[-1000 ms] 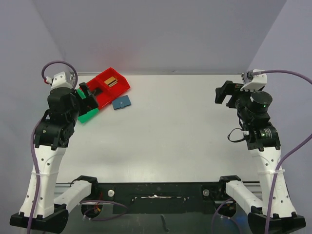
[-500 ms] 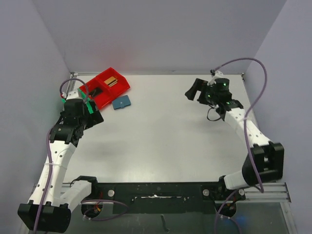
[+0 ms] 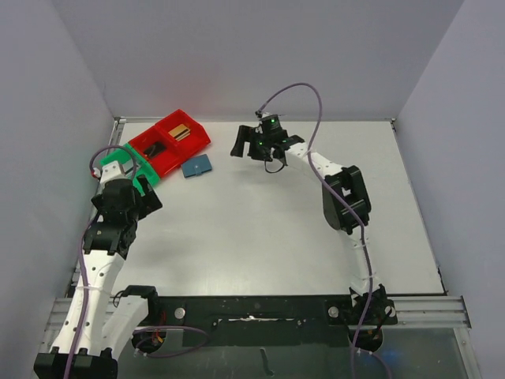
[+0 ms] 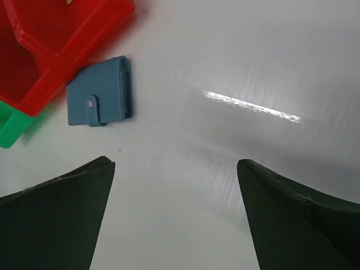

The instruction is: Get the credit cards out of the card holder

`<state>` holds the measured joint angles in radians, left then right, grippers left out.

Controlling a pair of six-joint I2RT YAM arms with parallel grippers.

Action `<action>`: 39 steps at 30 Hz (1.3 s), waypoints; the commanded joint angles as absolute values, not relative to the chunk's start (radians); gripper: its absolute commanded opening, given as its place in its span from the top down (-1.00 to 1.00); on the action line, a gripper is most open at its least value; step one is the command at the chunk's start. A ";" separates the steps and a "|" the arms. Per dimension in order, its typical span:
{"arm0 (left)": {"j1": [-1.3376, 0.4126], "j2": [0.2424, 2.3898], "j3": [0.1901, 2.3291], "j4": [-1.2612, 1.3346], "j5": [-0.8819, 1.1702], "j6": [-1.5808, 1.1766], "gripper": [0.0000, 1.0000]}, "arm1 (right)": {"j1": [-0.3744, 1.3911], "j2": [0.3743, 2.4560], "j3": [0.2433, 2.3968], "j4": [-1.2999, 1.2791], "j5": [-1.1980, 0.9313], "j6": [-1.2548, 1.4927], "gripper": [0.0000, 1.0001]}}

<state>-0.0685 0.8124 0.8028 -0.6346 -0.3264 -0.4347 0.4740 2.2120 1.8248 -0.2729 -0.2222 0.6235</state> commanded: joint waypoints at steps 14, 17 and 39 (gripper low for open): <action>-0.047 0.805 0.809 -0.485 -0.391 -0.424 -0.94 | 0.612 2.529 2.240 -0.084 -0.205 0.643 -0.55; -0.046 0.808 0.809 -0.484 -0.385 -0.423 -0.95 | 0.615 2.569 2.279 -0.095 -0.239 0.634 -0.37; -0.046 0.828 0.809 -0.484 -0.367 -0.420 -0.93 | 0.621 2.742 2.378 -0.089 -0.396 0.686 0.11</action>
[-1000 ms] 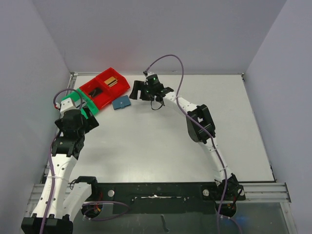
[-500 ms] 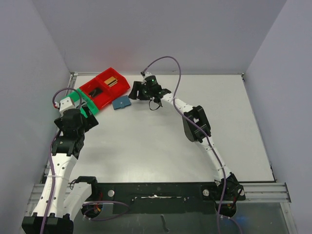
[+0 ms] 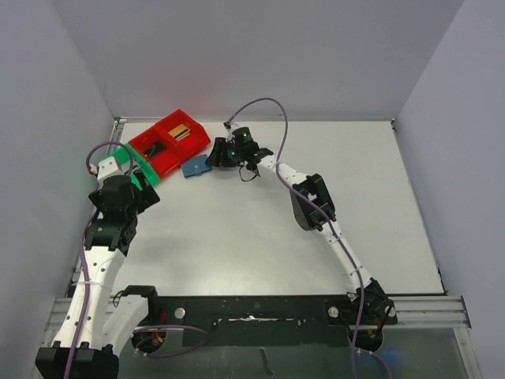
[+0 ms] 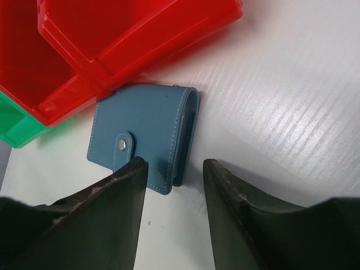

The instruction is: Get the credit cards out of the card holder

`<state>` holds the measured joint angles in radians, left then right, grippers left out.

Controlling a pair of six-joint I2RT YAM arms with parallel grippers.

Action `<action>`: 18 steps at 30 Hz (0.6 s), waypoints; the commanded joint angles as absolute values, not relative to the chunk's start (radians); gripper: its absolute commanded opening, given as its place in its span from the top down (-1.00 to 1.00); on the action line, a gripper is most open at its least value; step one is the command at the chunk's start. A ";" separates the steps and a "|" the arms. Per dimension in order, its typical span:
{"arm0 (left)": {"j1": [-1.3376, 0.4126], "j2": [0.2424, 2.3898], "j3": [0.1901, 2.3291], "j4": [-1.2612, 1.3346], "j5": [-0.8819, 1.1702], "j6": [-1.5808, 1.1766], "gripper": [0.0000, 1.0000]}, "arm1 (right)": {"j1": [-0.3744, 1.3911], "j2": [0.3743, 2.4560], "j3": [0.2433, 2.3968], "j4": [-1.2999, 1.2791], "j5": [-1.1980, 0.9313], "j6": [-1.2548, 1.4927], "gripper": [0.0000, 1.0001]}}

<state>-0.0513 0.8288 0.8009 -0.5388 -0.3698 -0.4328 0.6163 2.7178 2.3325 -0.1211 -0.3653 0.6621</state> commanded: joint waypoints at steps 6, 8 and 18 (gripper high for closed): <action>-0.046 0.832 0.809 -0.485 -0.366 -0.419 -0.93 | 0.621 2.774 2.407 -0.086 -0.416 0.716 0.37; -0.046 0.834 0.809 -0.485 -0.367 -0.419 -0.93 | 0.622 2.766 2.390 -0.071 -0.433 0.728 0.42; -0.046 0.836 0.809 -0.487 -0.372 -0.419 -0.93 | 0.600 2.562 2.092 0.019 -0.342 0.860 1.00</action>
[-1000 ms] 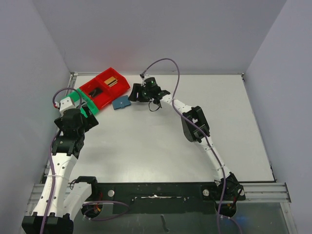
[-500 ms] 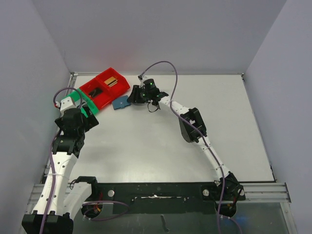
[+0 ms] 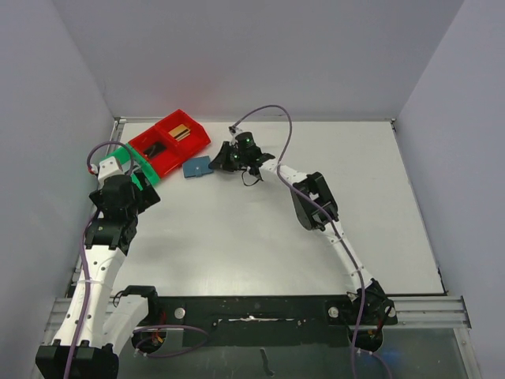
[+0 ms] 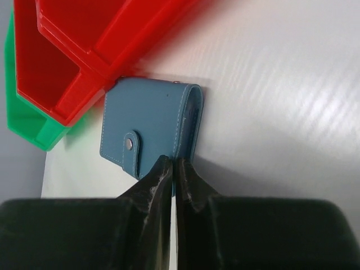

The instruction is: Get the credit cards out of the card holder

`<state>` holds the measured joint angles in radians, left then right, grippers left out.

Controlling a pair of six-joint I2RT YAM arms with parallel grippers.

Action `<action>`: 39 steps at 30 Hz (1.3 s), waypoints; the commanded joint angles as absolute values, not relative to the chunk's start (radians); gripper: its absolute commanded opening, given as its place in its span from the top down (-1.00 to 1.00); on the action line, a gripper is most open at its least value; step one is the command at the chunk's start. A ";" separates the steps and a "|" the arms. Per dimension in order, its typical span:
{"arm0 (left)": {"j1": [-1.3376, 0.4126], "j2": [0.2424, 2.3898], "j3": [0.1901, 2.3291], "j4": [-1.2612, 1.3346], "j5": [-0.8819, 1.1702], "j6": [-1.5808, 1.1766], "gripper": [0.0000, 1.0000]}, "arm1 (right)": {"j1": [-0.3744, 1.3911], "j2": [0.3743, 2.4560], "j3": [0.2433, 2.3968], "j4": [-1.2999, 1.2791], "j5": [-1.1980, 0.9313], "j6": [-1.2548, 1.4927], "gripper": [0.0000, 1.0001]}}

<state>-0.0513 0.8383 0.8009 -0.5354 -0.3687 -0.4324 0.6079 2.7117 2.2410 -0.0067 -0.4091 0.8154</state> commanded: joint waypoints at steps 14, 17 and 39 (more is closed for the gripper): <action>-0.046 0.852 0.810 -0.489 -0.353 -0.417 -0.93 | 0.764 1.919 1.087 0.252 -0.018 1.071 0.68; -0.046 0.853 0.809 -0.489 -0.351 -0.417 -0.93 | 0.825 1.808 0.977 0.271 -0.017 1.066 0.14; -0.046 0.857 0.808 -0.483 -0.330 -0.413 -0.93 | 0.681 2.109 1.654 -0.333 -0.261 0.427 -0.37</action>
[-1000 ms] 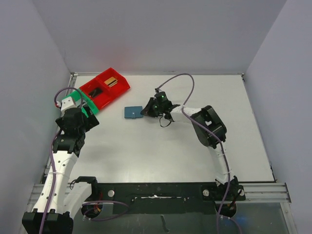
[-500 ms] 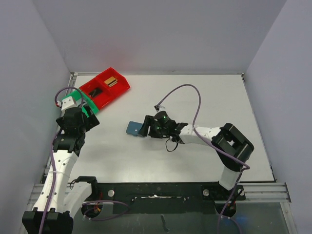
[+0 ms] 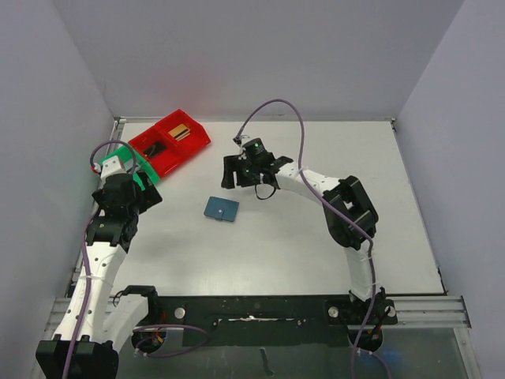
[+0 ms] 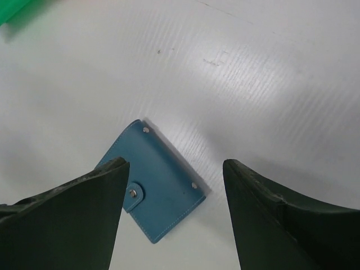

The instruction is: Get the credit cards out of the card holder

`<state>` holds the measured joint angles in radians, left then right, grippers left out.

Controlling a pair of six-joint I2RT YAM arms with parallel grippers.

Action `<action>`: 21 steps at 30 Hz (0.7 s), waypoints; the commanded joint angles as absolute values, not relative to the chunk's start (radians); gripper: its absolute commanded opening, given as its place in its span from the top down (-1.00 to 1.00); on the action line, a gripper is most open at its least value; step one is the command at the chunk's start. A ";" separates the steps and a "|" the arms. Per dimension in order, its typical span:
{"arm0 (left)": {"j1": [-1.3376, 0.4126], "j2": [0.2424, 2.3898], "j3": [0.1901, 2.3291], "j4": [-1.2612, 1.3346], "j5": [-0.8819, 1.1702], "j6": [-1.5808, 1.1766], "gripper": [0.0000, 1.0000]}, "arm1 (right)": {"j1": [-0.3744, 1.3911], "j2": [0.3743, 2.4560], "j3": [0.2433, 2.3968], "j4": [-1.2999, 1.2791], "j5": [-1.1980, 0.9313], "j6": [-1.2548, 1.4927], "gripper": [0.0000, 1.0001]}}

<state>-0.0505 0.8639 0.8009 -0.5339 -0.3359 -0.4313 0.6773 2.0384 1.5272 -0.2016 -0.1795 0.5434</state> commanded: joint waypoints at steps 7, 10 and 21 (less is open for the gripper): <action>-0.046 0.851 0.806 -0.479 -0.328 -0.411 -0.93 | 0.671 2.189 1.747 -0.387 -0.313 0.381 -0.32; -0.046 0.855 0.807 -0.479 -0.324 -0.410 -0.93 | 0.673 2.200 1.726 -0.389 -0.325 0.382 -0.30; -0.046 0.881 0.807 -0.472 -0.293 -0.398 -0.93 | 0.747 2.110 1.470 -0.269 -0.229 0.518 0.09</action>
